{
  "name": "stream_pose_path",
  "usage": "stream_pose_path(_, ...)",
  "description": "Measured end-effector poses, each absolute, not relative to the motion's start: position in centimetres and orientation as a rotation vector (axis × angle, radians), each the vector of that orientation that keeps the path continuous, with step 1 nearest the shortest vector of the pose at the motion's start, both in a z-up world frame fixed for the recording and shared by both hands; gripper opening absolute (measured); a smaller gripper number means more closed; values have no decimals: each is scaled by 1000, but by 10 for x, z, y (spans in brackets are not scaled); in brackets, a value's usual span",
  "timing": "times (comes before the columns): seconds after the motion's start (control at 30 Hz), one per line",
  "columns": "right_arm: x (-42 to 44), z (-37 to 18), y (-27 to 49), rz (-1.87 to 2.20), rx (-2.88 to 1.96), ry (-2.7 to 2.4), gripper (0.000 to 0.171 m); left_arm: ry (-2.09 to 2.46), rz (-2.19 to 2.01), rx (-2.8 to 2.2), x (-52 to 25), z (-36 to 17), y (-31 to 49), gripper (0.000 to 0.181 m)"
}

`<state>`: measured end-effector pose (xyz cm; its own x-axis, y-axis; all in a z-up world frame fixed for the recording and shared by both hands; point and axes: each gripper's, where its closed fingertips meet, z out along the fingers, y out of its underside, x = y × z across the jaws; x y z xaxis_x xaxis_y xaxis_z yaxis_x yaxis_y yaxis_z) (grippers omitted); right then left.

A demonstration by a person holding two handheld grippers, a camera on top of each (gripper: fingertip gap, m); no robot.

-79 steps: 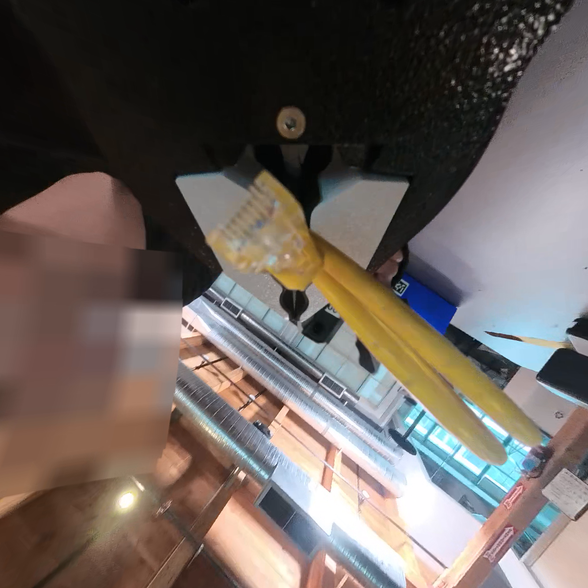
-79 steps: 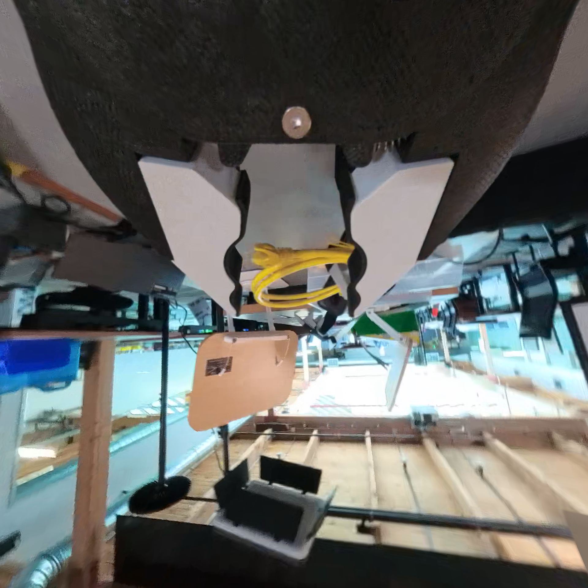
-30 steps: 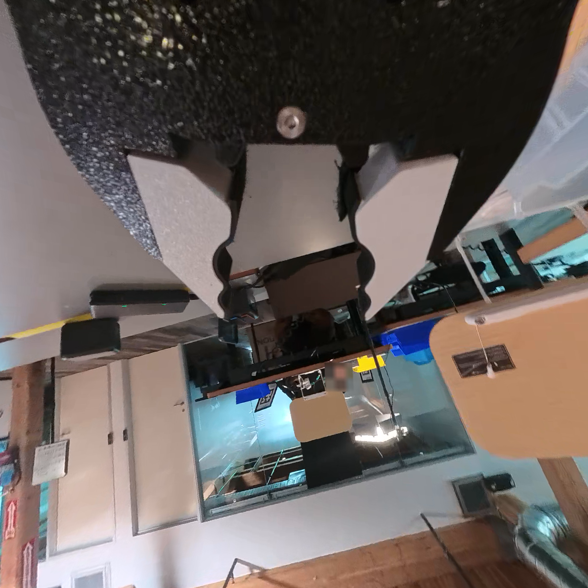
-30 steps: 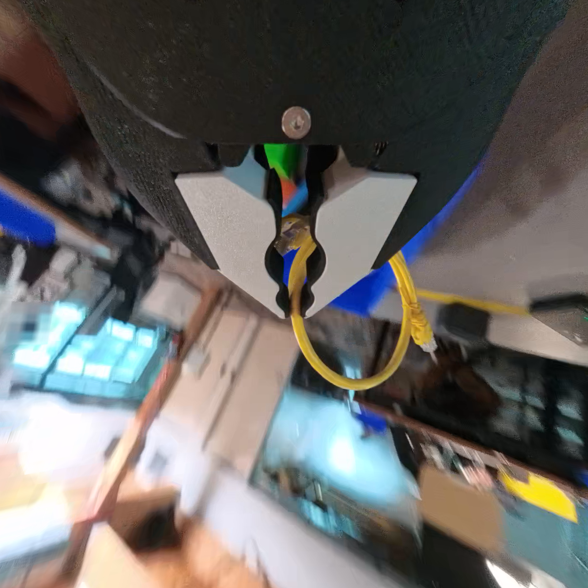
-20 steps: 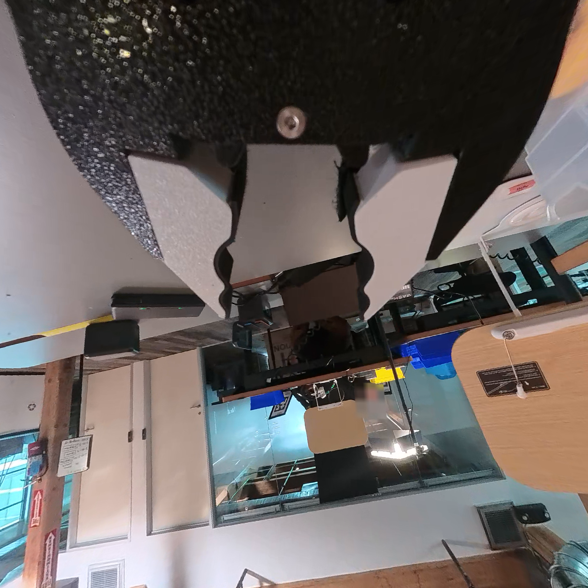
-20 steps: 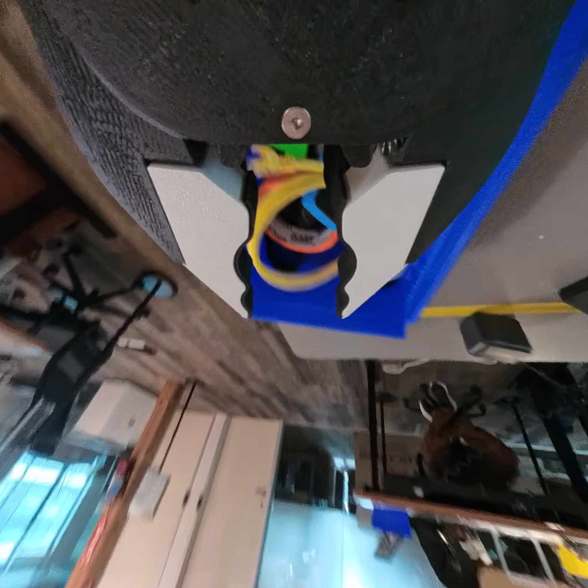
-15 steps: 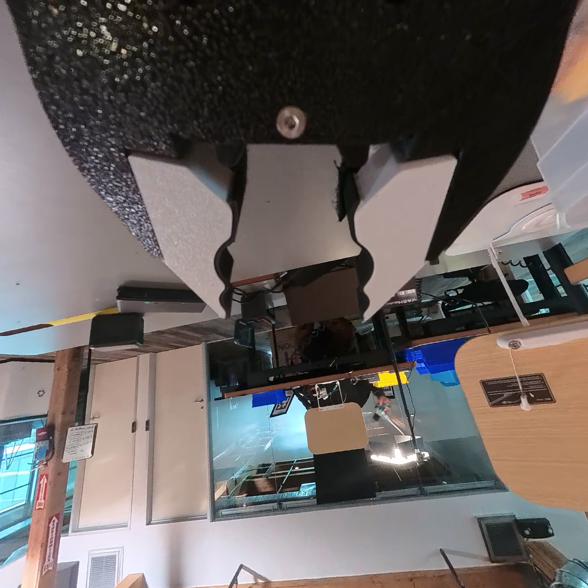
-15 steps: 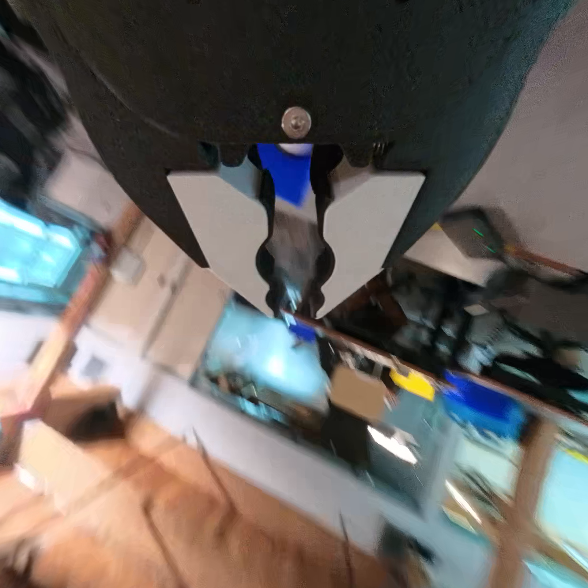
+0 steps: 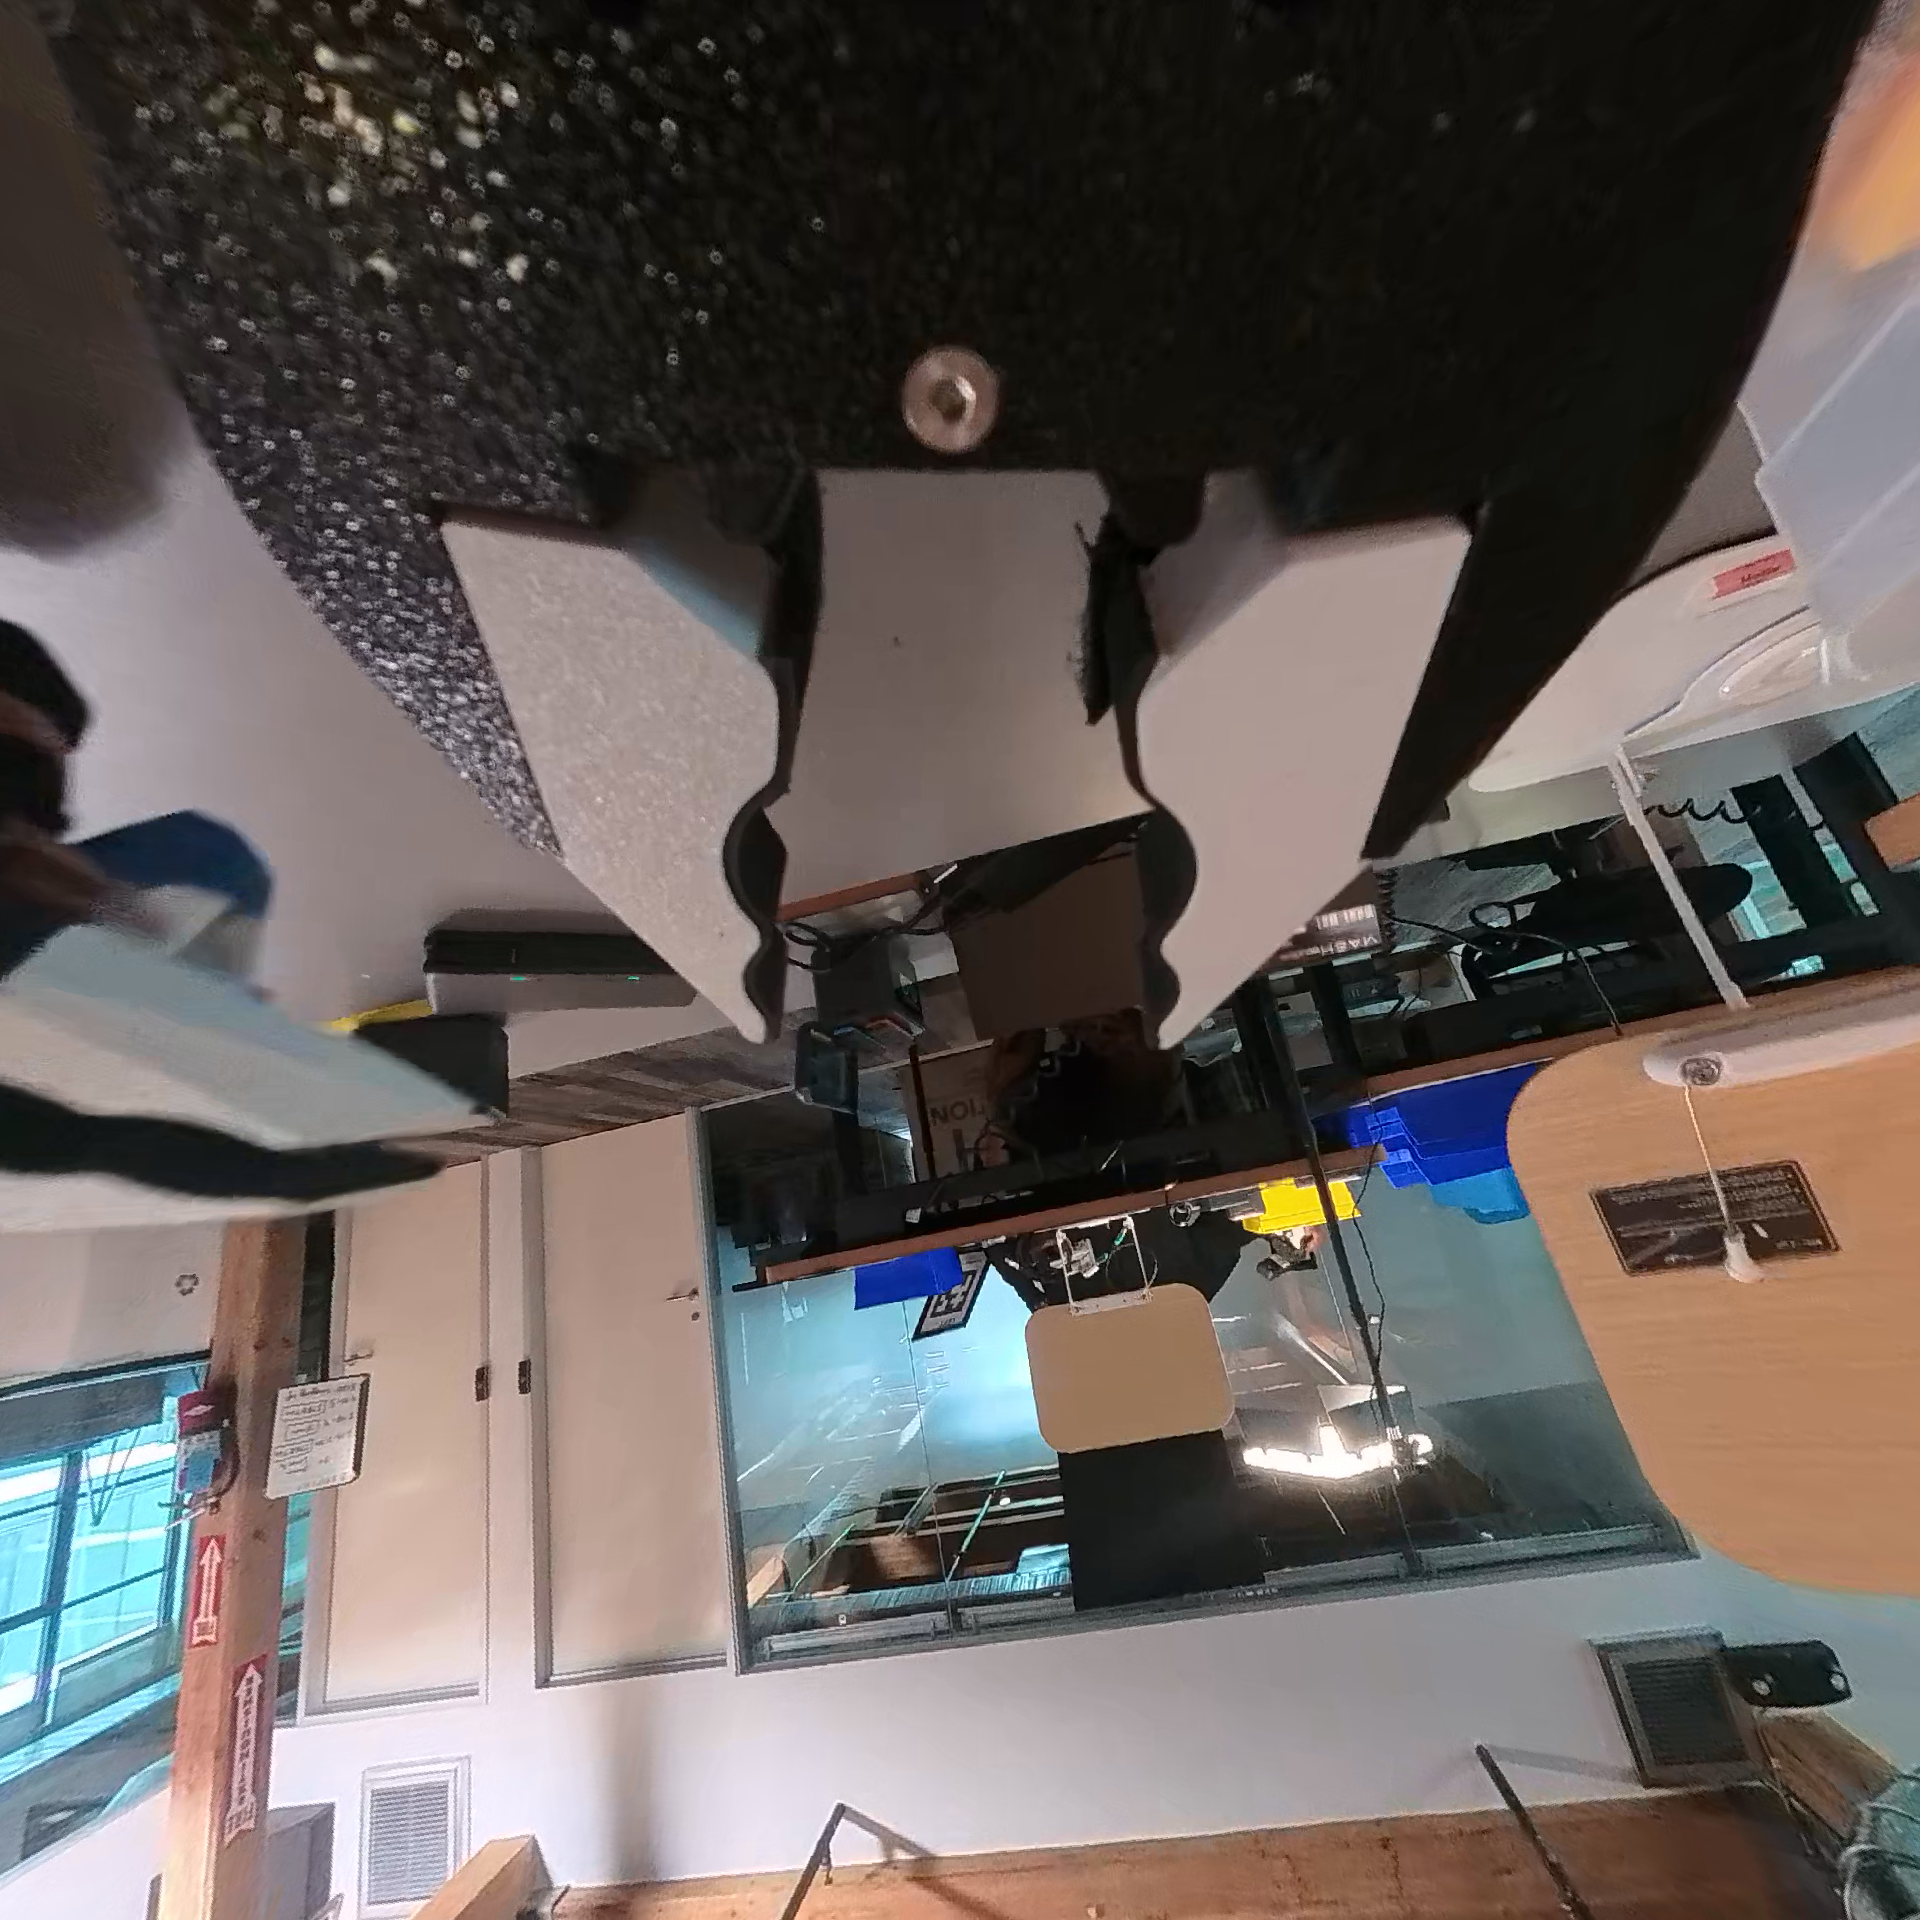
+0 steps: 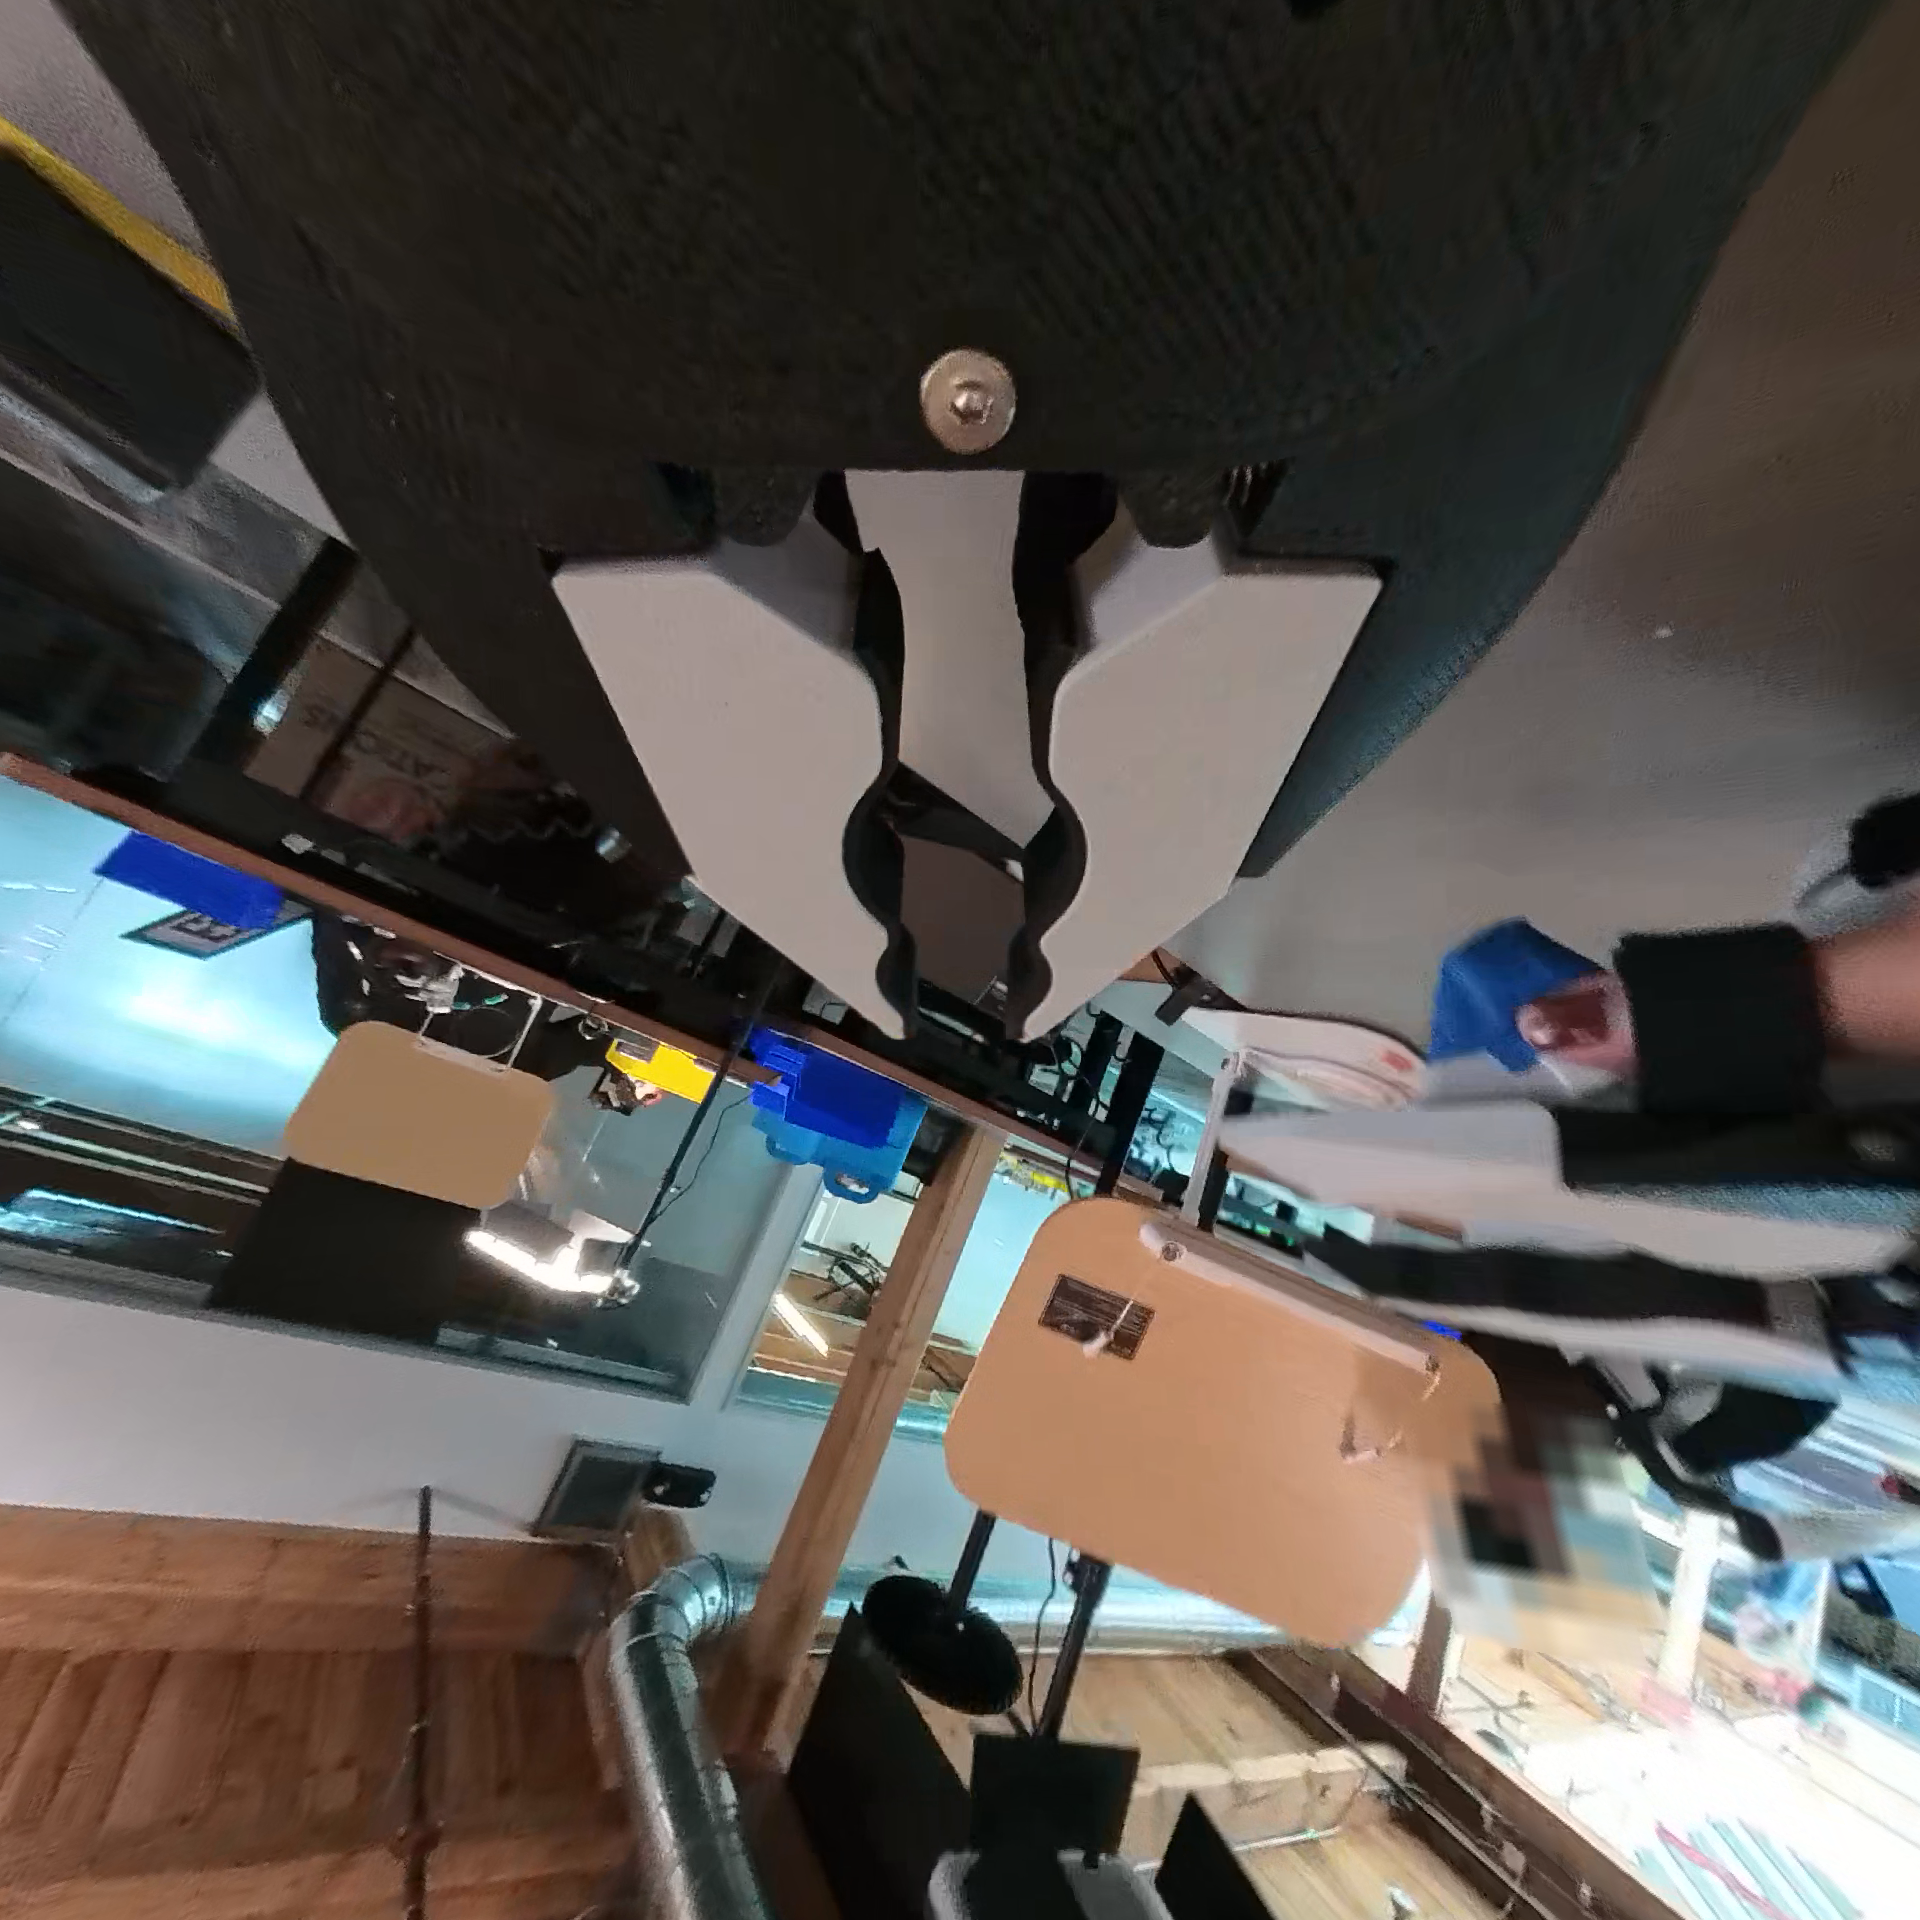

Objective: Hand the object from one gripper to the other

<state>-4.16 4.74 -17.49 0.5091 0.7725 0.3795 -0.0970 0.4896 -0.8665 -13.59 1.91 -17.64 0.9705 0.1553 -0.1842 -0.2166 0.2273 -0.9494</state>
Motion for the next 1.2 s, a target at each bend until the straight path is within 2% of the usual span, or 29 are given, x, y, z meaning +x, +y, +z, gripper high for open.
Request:
stream_pose_path(0.07, -49, -180, 60, 601, -933, -892, 15, 64, 257, -1249, -132, -160, 10, 56)
stream_pose_path(0.2, -44, -179, 71, 672, -966, -850, 15, 60, 332, -1116, -129, -112, -31, 54)
stream_pose_path(0.37, -42, -181, 81, 718, -1001, -845, 15, -39, 467, -1246, -177, -87, -99, 47)
stream_pose_path(0.47, -48, -185, 82, 747, -1026, -856, 14, -73, 561, -1547, -236, -109, -132, 40)
stream_pose_path(0.63, -57, -189, 75, 748, -1021, -912, 13, -117, 421, -2076, -321, -187, -160, 45)
stream_pose_path(0.7, -59, -192, 74, 749, -1023, -930, 12, -90, 243, -2217, -329, -220, -156, 40)
stream_pose_path(0.87, -59, -193, 76, 777, -1047, -923, 12, -52, 15, -2466, -344, -286, -143, 50)
stream_pose_path(1.03, -60, -195, 76, 786, -1055, -928, 12, -45, -75, -2588, -354, -311, -138, 50)
stream_pose_path(1.2, -62, -197, 74, 790, -1057, -943, 12, 23, -40, -2634, -359, -313, -134, 48)
